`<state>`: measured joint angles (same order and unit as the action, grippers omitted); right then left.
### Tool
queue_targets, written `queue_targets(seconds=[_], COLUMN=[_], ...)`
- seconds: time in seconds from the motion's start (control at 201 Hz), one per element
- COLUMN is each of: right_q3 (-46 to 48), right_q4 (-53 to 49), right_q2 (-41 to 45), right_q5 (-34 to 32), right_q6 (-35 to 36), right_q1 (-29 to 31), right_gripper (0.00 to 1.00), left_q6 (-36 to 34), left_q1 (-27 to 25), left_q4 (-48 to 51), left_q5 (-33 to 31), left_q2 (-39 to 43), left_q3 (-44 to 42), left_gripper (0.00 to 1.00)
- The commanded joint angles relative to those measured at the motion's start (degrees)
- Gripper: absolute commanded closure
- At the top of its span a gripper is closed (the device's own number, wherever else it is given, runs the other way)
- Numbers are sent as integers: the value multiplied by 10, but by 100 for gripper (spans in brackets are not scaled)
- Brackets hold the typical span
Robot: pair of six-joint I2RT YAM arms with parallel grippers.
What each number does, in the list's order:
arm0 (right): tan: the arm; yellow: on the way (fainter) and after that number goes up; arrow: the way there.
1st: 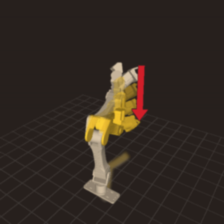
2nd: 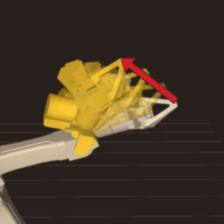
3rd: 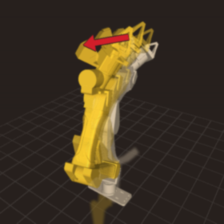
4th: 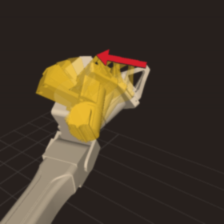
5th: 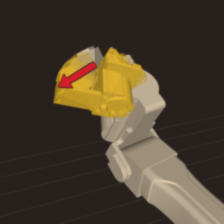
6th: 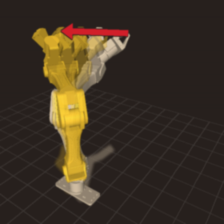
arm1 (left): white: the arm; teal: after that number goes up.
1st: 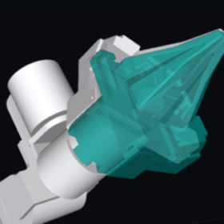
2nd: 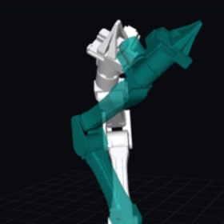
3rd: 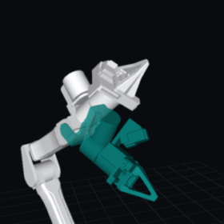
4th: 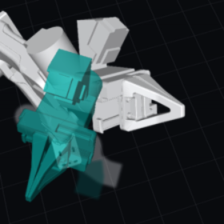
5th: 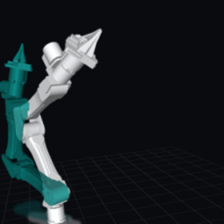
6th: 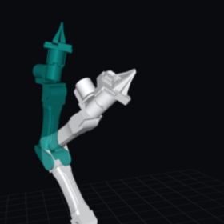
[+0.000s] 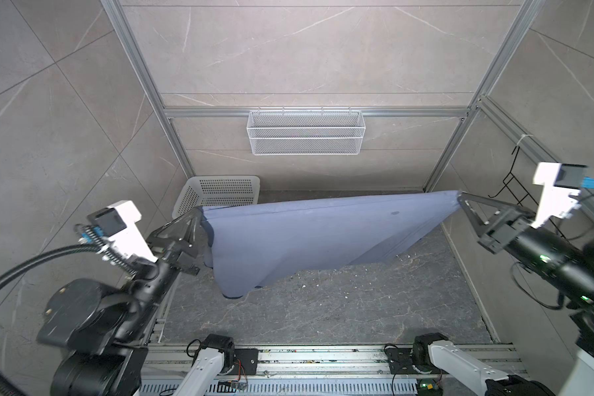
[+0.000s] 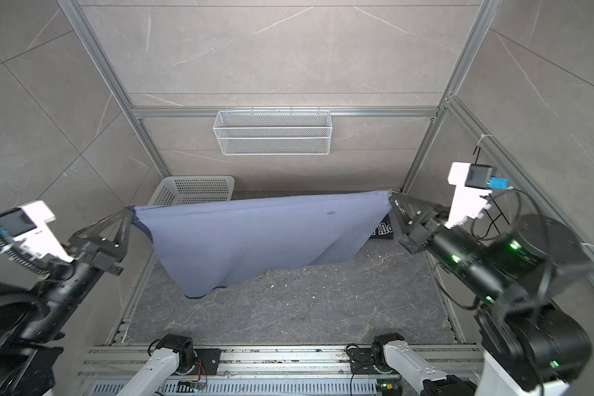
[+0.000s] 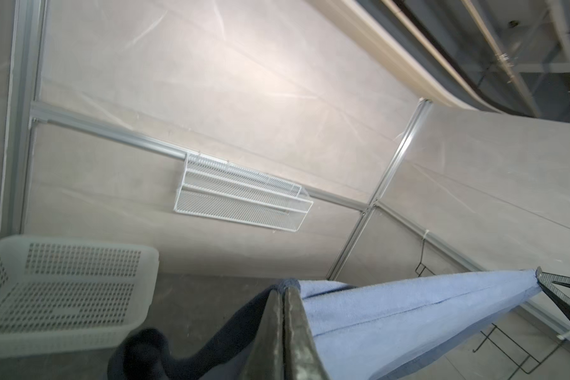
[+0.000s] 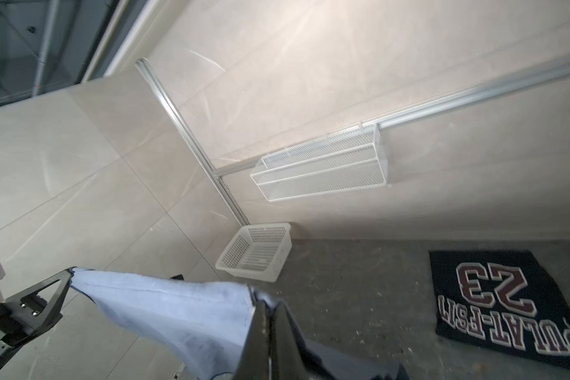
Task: Fold and stack the tank tops
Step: 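Lift the tank top high with both grippers and shake it out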
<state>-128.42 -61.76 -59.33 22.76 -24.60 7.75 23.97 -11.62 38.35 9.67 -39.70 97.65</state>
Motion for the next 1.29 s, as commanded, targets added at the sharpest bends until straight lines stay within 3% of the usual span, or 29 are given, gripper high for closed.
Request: queue_targets(seconds=[0.0,0.085,0.169,0.353,0.518,0.657,0.737,0.831,0.956,1.145,1.289], right_q3=[-87,-133,-116,83,320,499,543,530,496,459,415], right_q4=[-54,-78,-81,-13,88,199,246,259,253,223,191], right_q2=[-9,-18,-14,23,23,-48,-118,-172,-159,-80,-24], right_q5=[22,18,4,-50,-91,-130,-133,-125,-118,-104,-108], right_q6=[4,-1,-5,11,17,12,7,10,11,15,18], right_q1=[0,-1,0,0,-1,0,-1,0,-1,0,-1], right_gripper=[100,100,100,100,100,100,100,100,100,100,100], left_q6=[-30,-34,-38,-37,2,44,48,35,28,19,0], left_q1=[3,3,4,3,3,4,4,3,4,3,3], left_q4=[-22,-13,-6,3,24,-10,-16,3,-23,-109,-120], left_q5=[24,23,17,-13,-34,-75,-77,-43,-18,3,19], left_q2=[17,20,19,-24,-149,-282,-364,-420,-379,-218,-131], left_q3=[48,68,58,-36,-168,-257,-251,-203,-180,-223,-226], left_gripper=[100,100,100,100,100,100,100,100,100,100,100])
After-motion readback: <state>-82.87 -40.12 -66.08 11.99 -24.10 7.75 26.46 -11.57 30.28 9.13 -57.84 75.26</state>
